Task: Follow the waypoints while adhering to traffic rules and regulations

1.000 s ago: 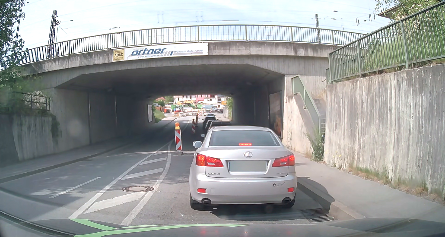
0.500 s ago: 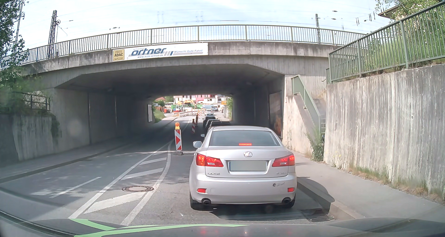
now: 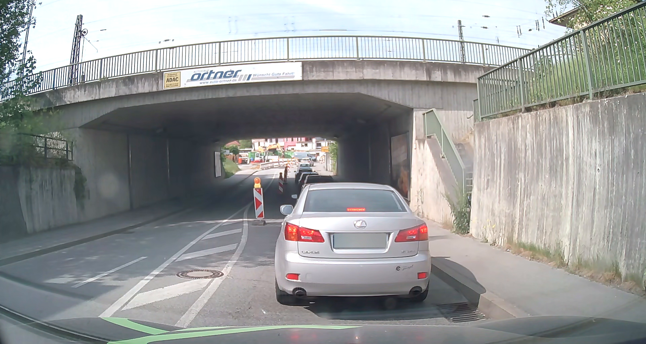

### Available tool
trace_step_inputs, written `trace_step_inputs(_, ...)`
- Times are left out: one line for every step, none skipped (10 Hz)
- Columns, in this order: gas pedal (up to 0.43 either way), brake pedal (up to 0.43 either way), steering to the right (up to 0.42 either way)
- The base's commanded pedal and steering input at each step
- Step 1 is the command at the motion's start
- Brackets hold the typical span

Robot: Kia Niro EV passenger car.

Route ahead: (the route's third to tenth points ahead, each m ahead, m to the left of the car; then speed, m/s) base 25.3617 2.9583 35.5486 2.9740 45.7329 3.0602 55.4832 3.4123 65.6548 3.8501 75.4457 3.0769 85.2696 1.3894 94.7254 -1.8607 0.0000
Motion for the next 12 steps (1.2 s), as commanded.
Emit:
trace_step_inputs(0.000,0.348,-0.003)
trace_step_inputs(0.000,0.348,-0.002)
trace_step_inputs(0.000,0.341,-0.002)
trace_step_inputs(0.000,0.348,-0.002)
trace_step_inputs(0.000,0.348,-0.002)
trace_step_inputs(0.000,0.341,-0.002)
trace_step_inputs(0.000,0.335,-0.002)
trace_step_inputs(0.000,0.323,-0.002)
trace_step_inputs(0.000,0.317,-0.002)
trace_step_inputs(0.000,0.311,-0.002)
trace_step_inputs(0.000,0.311,-0.001)
trace_step_inputs(0.000,0.311,-0.001)
